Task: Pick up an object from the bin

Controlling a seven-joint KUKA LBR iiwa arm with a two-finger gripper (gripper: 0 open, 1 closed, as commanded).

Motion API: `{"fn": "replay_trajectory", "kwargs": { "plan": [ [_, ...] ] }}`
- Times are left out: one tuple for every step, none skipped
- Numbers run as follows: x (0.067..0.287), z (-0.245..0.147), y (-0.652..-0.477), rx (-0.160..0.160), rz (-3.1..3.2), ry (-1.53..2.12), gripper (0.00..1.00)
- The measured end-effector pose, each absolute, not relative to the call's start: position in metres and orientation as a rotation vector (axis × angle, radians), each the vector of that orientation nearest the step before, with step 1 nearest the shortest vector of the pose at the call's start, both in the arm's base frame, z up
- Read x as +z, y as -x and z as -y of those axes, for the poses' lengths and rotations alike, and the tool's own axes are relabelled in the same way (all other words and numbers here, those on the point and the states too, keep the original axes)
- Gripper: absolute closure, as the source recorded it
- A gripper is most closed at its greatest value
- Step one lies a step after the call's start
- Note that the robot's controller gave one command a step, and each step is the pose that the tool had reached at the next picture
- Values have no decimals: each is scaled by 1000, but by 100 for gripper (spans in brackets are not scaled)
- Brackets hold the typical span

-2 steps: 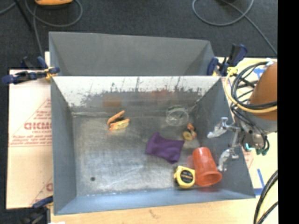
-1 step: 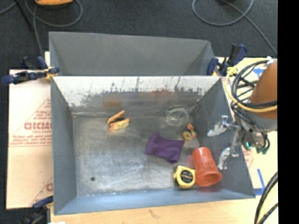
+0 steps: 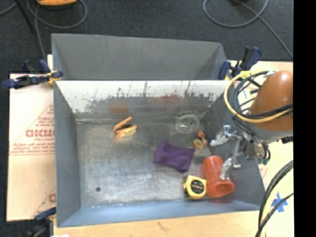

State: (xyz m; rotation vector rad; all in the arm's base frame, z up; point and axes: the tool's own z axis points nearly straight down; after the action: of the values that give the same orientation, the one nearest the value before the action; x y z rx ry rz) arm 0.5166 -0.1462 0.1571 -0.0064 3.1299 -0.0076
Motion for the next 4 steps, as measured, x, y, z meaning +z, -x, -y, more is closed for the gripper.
{"fn": "replay_trajectory", "kwargs": {
  "plan": [
    [142,143,-521,-5,-3136,0,0],
    [82,109,-528,-11,-3080,324,100],
    [80,109,-522,-2,-3106,325,0],
    [82,110,-528,-15,-3078,330,100]
  ]
}}
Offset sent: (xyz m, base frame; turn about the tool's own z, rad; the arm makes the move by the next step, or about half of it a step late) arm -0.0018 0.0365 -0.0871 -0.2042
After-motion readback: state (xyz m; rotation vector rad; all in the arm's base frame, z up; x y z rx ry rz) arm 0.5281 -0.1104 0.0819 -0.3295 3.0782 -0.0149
